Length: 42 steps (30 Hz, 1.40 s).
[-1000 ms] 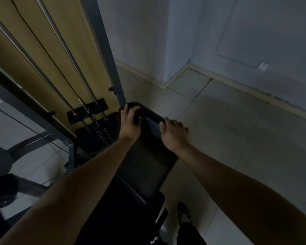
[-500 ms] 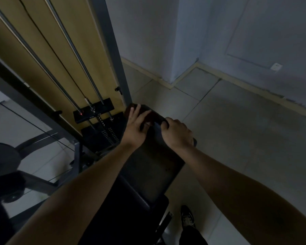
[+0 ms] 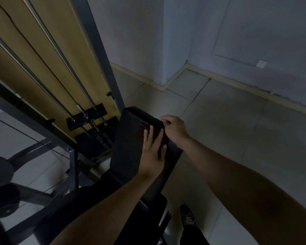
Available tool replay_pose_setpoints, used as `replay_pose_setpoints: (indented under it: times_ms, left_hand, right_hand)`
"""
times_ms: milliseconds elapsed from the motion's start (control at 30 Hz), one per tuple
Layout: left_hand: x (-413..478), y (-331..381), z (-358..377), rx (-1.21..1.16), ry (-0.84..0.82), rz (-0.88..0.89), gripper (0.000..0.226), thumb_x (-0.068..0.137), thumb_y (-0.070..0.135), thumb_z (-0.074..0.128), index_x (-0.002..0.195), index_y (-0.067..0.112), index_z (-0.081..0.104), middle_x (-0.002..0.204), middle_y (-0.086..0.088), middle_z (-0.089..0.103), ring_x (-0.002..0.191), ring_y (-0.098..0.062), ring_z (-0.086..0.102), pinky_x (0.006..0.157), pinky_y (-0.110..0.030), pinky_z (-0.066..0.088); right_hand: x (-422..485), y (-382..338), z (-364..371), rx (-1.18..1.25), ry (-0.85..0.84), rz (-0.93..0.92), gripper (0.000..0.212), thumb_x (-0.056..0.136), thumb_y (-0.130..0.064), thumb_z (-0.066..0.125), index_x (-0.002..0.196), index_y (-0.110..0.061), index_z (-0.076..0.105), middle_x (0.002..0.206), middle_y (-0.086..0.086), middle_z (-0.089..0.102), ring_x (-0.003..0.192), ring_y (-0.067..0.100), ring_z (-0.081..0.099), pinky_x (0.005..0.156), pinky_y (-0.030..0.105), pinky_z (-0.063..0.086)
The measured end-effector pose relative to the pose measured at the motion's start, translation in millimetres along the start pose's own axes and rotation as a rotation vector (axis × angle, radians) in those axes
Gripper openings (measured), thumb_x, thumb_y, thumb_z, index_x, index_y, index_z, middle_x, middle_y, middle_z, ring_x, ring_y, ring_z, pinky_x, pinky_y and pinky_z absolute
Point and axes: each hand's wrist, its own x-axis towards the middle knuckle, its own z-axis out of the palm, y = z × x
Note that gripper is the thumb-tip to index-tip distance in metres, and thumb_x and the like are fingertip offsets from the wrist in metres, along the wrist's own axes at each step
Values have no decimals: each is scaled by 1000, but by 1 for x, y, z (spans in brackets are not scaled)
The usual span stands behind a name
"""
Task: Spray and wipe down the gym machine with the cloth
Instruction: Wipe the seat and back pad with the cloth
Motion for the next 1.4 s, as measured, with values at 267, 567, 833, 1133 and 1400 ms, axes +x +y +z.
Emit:
replay_pose_setpoints:
  times_ms: [267, 567, 833, 1133, 1400]
  left_hand:
    - [28, -39, -32, 80, 0, 36, 66, 104, 22, 50, 155, 52, 20, 168, 15, -5, 154, -10, -15, 126, -52, 8]
    - [60, -13, -42, -43, 98, -246, 54, 108, 30, 41, 158, 38, 22, 169, -3, -8, 154, -28, -15, 126, -48, 0]
    - [-19, 29, 27, -20, 66, -53, 58, 107, 30, 44, 160, 34, 20, 169, 5, -7, 154, -15, -18, 125, -35, -5]
    - [-40, 24, 44, 84, 52, 56, 63, 105, 22, 51, 159, 33, 22, 169, 5, -3, 155, -14, -15, 120, -21, -8]
    - [47, 10, -22, -35, 112, -267, 54, 106, 31, 45, 157, 39, 28, 169, 3, -4, 154, -23, -14, 126, -48, 1]
  right_hand:
    - [2, 2, 2, -33, 43, -5, 33, 99, -12, 48, 124, -14, 70, 129, 4, 67, 118, 18, 61, 103, 28, 48]
    - [-1, 2, -2, 55, 62, 42, 38, 99, -5, 46, 131, -13, 65, 127, 3, 67, 117, 15, 61, 100, 21, 45]
    - [-44, 26, -24, -27, -48, -20, 40, 105, -10, 38, 137, -22, 60, 131, 0, 62, 98, 12, 65, 72, 12, 54]
    - [-61, 42, -41, -36, -32, -46, 39, 106, -13, 37, 138, -20, 58, 138, 4, 60, 125, 20, 57, 103, 31, 48]
    - [-43, 30, -31, -157, -78, -42, 40, 107, -23, 37, 145, -17, 49, 148, 6, 51, 134, 23, 48, 103, 28, 38]
